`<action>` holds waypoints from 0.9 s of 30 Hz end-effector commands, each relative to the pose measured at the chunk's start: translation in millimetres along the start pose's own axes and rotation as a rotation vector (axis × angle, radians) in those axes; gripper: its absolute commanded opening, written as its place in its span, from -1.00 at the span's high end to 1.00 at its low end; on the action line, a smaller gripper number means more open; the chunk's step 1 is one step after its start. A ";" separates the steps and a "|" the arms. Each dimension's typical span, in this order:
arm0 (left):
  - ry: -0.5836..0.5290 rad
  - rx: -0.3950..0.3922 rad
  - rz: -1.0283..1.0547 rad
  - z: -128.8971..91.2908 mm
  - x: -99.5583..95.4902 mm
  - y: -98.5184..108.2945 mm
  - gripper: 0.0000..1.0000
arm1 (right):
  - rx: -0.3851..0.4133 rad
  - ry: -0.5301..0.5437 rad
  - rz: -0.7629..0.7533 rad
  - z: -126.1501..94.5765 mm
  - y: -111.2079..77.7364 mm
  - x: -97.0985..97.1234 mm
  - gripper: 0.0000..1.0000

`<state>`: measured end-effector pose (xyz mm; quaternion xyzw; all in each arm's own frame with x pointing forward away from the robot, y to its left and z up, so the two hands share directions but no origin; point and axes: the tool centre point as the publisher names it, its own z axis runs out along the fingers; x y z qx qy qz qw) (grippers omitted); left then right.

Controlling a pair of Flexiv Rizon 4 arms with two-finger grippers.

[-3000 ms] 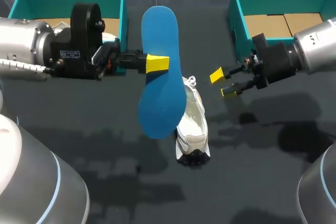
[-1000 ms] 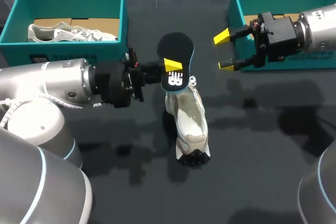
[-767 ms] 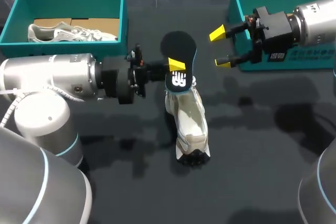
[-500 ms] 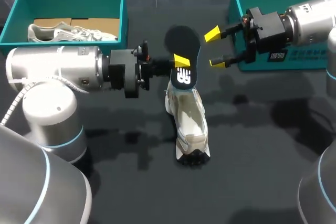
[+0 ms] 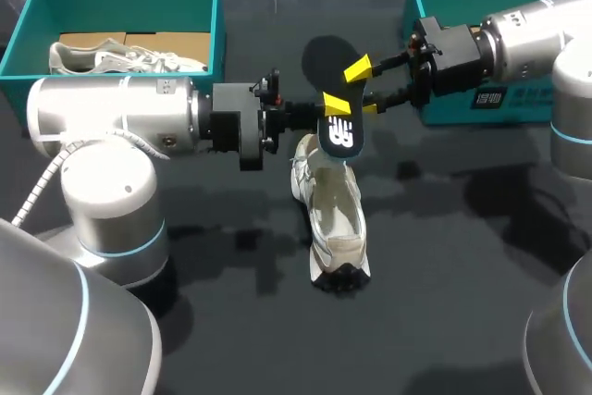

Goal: Take the shoe out of the shoebox, open the shoe tongue, remove and reinsert the insole, then place the shoe into the shoebox

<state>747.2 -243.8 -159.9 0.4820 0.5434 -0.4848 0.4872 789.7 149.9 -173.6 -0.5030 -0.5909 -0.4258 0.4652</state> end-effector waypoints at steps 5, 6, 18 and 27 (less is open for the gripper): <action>0.005 -0.026 0.013 12.9 5.1 3.0 1.00 | -0.001 0.007 -0.003 8.7 1.6 2.5 0.11; 0.005 -0.027 0.013 13.1 5.2 3.3 1.00 | -0.002 0.007 -0.003 8.9 1.2 2.6 0.13; 0.015 -0.061 0.023 12.4 10.7 6.5 1.00 | -0.013 0.031 0.002 10.6 -2.1 -0.7 0.44; 0.020 -0.073 0.026 14.0 15.1 4.7 1.00 | -0.008 0.038 -0.010 13.1 -0.7 0.8 0.62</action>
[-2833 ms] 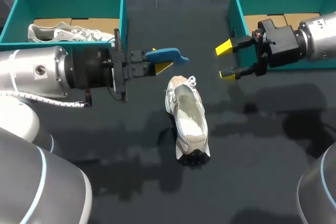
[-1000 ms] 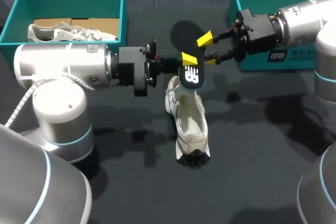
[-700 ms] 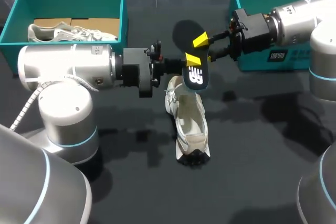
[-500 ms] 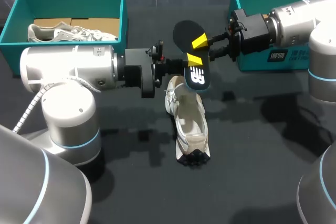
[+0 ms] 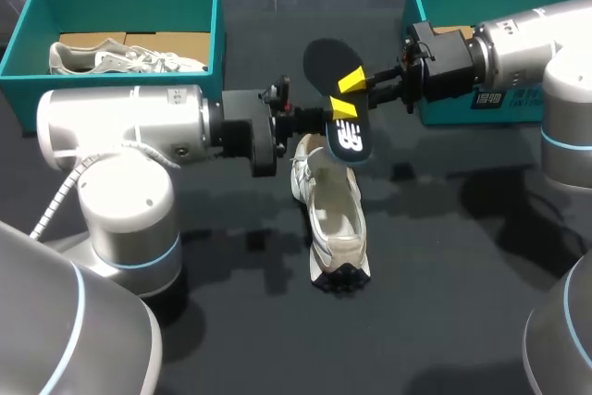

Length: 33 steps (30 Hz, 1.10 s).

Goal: Take the shoe out of the shoebox, open the shoe tongue, remove and reinsert the insole, then place the shoe into the shoebox

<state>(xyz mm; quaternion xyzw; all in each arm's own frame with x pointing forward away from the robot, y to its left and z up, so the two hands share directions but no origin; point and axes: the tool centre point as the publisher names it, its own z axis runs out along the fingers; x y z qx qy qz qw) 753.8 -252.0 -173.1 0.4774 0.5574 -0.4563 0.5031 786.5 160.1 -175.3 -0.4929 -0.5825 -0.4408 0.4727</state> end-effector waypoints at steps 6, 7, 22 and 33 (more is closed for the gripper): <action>0.004 -0.023 0.000 7.1 7.2 -3.1 1.00 | 0.001 0.000 0.003 4.0 2.1 0.3 1.00; 0.004 -0.024 0.000 7.1 7.6 -2.9 1.00 | 0.002 0.000 0.004 4.3 2.0 0.4 1.00; 0.025 -0.054 -0.034 -55.3 -8.8 6.1 -1.00 | 0.002 0.028 0.001 -1.7 -5.1 -10.0 1.00; 0.153 -0.024 0.087 -91.8 -11.7 21.6 -1.00 | -0.003 0.061 0.010 0.4 -15.6 -20.7 1.00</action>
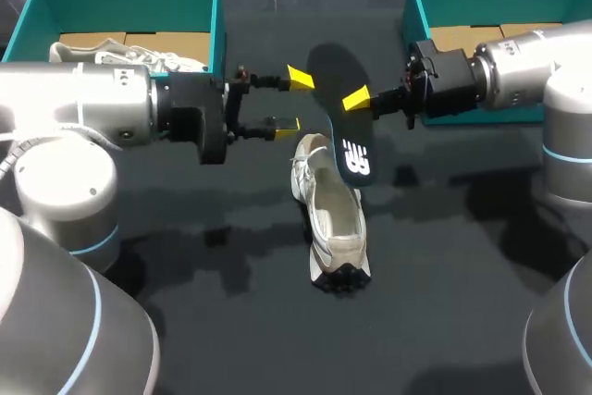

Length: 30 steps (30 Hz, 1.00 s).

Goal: Take the shoe out of the shoebox, open the shoe tongue, remove and reinsert the insole, then place the shoe into the shoebox

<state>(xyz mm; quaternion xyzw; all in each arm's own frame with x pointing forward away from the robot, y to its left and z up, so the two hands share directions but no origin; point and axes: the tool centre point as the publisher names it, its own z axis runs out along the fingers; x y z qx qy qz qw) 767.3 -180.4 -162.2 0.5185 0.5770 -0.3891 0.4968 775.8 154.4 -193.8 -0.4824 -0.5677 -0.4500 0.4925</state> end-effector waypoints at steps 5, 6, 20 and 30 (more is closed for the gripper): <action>0.023 0.022 0.000 -22.4 -2.7 0.7 -1.00 | -0.009 0.006 -0.001 1.6 -3.3 -2.4 1.00; 0.019 0.021 -0.021 -20.8 -5.5 0.6 -1.00 | -0.009 0.006 -0.001 1.6 -3.3 -2.4 1.00; 0.509 -0.199 0.009 -24.6 -32.0 58.8 -1.00 | -0.016 0.036 0.031 18.1 -10.9 -10.7 1.00; 0.500 -0.154 -0.005 -22.8 -36.0 61.0 -1.00 | -0.017 0.037 0.028 23.2 -13.3 -13.1 1.00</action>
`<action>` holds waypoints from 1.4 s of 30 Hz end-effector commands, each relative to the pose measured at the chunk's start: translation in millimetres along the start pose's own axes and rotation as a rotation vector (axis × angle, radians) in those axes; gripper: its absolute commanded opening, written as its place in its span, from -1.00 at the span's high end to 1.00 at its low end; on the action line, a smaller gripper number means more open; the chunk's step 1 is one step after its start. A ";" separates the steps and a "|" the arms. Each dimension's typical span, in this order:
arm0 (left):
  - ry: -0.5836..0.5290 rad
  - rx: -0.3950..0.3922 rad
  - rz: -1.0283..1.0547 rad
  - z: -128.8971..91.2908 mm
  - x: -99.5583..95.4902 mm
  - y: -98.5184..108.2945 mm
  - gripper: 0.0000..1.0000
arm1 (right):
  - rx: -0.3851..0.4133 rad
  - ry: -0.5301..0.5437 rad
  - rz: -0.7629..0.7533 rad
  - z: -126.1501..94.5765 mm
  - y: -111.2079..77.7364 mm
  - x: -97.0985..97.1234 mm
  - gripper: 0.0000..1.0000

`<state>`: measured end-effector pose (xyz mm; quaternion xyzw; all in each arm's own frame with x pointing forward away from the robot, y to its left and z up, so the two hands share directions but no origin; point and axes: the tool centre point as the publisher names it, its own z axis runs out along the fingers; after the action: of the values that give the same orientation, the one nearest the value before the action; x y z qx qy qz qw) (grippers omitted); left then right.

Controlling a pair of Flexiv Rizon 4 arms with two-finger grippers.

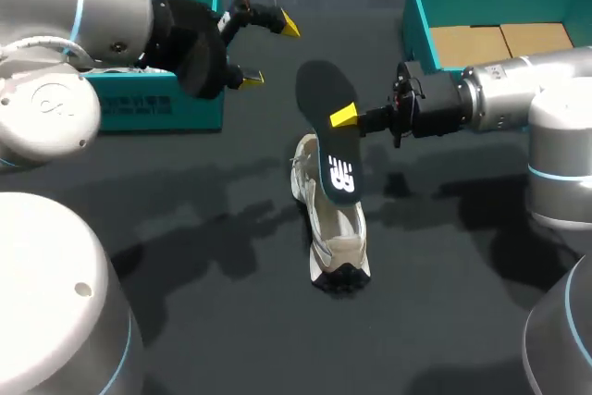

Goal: Take the shoe out of the shoebox, open the shoe tongue, remove and reinsert the insole, then place the shoe into the shoebox

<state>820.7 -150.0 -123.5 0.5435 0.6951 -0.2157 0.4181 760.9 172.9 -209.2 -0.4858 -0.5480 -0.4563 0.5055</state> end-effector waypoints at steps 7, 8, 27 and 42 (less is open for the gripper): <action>0.231 0.192 0.061 3.0 -54.9 18.6 -1.00 | -0.001 0.000 0.000 1.4 -0.3 -0.5 1.00; 0.270 0.193 0.078 5.9 -59.6 18.7 -1.00 | -0.001 0.000 0.000 1.4 -0.3 -0.5 1.00; 0.747 0.246 0.120 25.8 -82.9 15.0 -1.00 | -0.001 0.000 0.000 1.4 -0.3 -0.5 1.00; 0.840 0.290 0.151 31.6 -82.0 2.4 -1.00 | -0.001 0.000 0.000 1.4 -0.3 -0.5 1.00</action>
<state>842.5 -215.6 -74.9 0.6811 0.7206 -0.0968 0.0863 761.0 173.1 -209.3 -0.4857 -0.5480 -0.4564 0.5055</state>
